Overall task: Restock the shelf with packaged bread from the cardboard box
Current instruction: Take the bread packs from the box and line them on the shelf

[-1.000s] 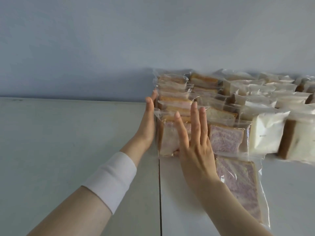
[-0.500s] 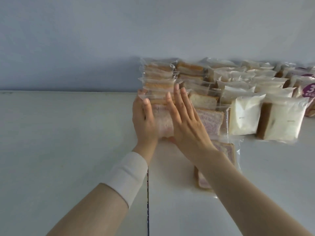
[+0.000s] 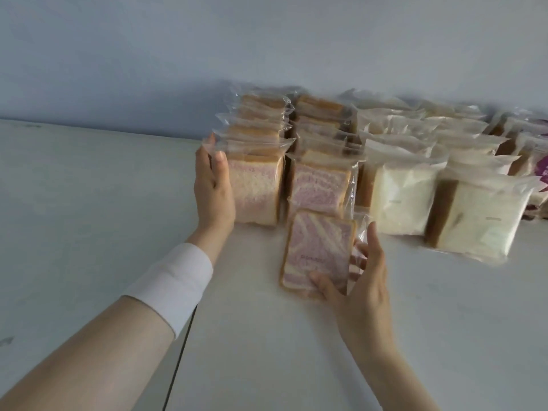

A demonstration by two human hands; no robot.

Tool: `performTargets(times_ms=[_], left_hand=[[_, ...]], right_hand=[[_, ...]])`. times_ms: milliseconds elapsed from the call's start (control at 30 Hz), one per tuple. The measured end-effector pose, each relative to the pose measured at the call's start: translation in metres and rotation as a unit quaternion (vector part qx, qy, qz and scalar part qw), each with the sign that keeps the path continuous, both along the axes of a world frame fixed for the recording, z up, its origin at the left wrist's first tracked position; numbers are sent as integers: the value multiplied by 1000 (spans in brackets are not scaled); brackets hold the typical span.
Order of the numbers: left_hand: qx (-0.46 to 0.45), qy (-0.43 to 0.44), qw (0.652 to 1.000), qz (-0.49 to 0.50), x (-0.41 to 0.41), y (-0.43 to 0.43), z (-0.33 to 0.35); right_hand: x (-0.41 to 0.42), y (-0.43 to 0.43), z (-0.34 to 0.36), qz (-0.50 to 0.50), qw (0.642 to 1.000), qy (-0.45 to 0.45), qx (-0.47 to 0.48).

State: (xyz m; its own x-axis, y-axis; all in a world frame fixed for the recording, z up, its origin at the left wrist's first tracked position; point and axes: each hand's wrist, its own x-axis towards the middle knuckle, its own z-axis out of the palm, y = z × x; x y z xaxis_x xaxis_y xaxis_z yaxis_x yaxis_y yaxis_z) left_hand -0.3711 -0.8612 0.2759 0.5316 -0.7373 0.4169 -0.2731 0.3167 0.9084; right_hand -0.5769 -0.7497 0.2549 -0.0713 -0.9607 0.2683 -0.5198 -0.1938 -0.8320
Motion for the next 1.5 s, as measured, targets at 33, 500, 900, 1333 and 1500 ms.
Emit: performTargets(times_ms=[33, 500, 900, 1333, 1500], left_hand=[[3, -1, 1000, 5, 0, 1, 0], [-21, 17, 999, -25, 5, -5, -3], [-29, 26, 999, -26, 1, -11, -11], [-40, 25, 986, -161, 10, -4, -6], [-43, 6, 991, -129, 7, -7, -8]], right_hand=[[3, -6, 1, -9, 999, 11, -34], [-8, -58, 38, 16, 936, 296, -189], [31, -75, 12, -34, 984, 94, -145], [43, -79, -4, -64, 998, -5, -23], [47, -83, 0, -67, 998, -13, -12]])
